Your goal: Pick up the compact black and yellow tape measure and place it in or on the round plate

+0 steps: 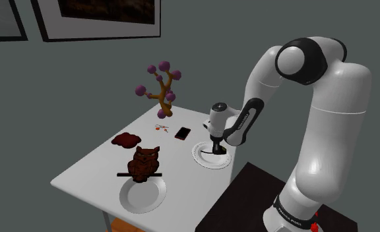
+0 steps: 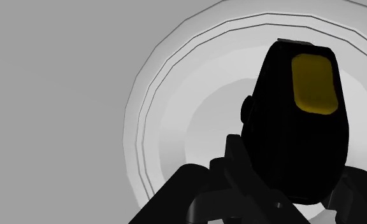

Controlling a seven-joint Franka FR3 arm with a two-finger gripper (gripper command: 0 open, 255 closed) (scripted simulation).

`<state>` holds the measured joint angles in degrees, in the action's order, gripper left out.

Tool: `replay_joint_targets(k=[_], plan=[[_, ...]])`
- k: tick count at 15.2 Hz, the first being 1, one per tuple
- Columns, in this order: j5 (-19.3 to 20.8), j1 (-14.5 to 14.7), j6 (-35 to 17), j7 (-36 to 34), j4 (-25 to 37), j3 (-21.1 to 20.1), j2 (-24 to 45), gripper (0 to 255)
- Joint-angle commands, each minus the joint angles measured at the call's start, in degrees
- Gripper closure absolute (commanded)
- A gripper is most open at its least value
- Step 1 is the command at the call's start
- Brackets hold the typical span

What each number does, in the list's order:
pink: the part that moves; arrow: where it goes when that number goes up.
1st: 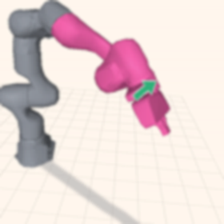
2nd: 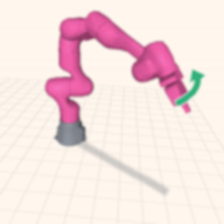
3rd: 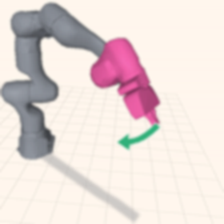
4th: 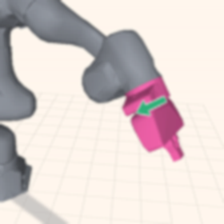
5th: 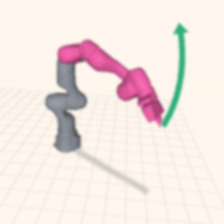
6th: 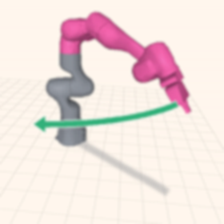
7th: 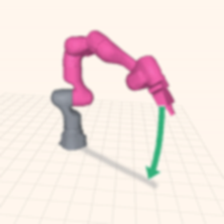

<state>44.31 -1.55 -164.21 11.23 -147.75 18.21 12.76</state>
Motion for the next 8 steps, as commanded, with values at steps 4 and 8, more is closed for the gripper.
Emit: replay_joint_targets(k=[4, 8], plan=[[0.0, 0.0, 0.0, 0.0, 0.0, 0.0, 0.0, 0], [-2.9, 0.1, 3.9, 2.5, -1.5, -1.5, -5.2, 0]])
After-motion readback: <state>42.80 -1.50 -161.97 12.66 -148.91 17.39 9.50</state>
